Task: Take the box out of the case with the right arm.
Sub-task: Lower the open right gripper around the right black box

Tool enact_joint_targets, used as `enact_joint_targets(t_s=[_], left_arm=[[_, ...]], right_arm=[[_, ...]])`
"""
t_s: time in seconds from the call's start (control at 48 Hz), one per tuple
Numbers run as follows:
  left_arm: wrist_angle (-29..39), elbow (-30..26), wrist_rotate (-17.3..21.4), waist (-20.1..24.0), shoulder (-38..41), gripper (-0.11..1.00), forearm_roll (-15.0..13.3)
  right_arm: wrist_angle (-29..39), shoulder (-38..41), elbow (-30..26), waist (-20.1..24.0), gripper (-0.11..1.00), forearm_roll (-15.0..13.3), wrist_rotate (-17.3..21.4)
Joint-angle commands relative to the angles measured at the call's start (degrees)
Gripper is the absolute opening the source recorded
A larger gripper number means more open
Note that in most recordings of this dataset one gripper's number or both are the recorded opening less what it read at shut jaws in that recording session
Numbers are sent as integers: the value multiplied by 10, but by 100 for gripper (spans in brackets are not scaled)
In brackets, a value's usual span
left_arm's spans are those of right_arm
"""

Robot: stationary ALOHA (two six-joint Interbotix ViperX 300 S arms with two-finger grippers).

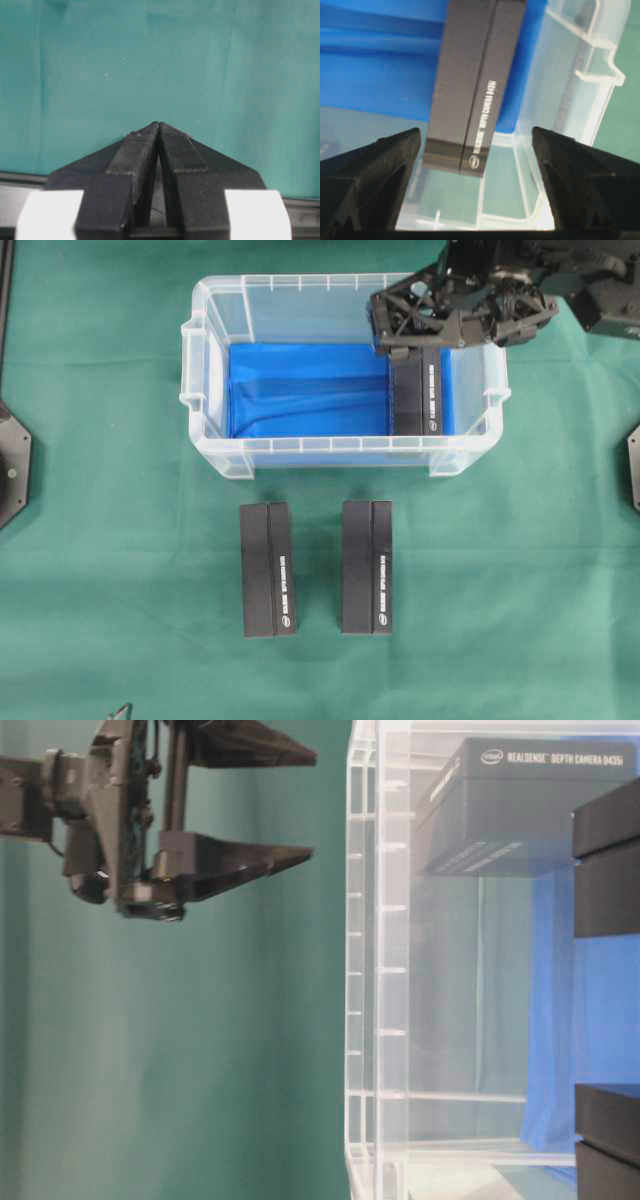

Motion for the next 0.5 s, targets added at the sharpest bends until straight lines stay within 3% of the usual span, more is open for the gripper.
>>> enact_joint_targets(t_s=[0.0,0.479], left_arm=[[-2,-12,1,2,3,0,1],[-2,-13,-1,2,3,0,2]], right_arm=[[-17,-6,4,3,89,0,4],[-83,26,44,-2,89,4,15]])
